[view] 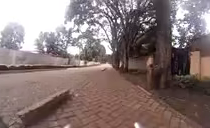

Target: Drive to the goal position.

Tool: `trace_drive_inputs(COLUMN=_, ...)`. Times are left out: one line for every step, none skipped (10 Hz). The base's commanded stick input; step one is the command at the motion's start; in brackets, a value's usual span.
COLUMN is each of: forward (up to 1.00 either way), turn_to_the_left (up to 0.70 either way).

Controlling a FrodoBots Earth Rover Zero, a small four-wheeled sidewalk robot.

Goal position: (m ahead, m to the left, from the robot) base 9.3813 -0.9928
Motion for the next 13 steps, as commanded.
trace_drive_inputs(forward=0.5, turn_to_the_left=0.06)
trace_drive_inputs(forward=0.5, turn_to_the_left=0.03)
trace_drive_inputs(forward=0.5, turn_to_the_left=0.0)
trace_drive_inputs(forward=0.5, turn_to_the_left=0.04)
trace_drive_inputs(forward=0.5, turn_to_the_left=0.08)
trace_drive_inputs(forward=0.5, turn_to_the_left=0.1)
trace_drive_inputs(forward=0.5, turn_to_the_left=0.13)
trace_drive_inputs(forward=0.5, turn_to_the_left=0.15)
trace_drive_inputs(forward=0.5, turn_to_the_left=0.17)
trace_drive_inputs(forward=0.5, turn_to_the_left=-0.16)
trace_drive_inputs(forward=0.5, turn_to_the_left=-0.32)
trace_drive_inputs(forward=0.5, turn_to_the_left=-0.48)
trace_drive_inputs(forward=0.5, turn_to_the_left=-0.5)
